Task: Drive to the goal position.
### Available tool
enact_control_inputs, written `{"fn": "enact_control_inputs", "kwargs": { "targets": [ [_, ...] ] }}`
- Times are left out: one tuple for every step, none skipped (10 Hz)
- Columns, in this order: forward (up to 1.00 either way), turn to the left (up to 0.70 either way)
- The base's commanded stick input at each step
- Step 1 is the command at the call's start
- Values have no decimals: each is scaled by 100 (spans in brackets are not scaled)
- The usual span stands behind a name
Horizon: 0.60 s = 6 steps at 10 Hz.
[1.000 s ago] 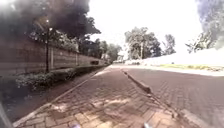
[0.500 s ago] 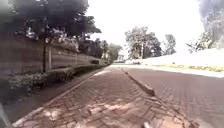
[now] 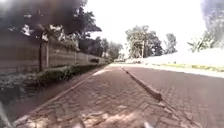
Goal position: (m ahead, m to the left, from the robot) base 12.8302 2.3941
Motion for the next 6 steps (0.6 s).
{"fn": "enact_control_inputs", "kwargs": {
  "targets": [
    [70, 0],
    [70, 0],
    [70, 0],
    [70, 0],
    [70, 0],
    [70, 0]
  ]
}}
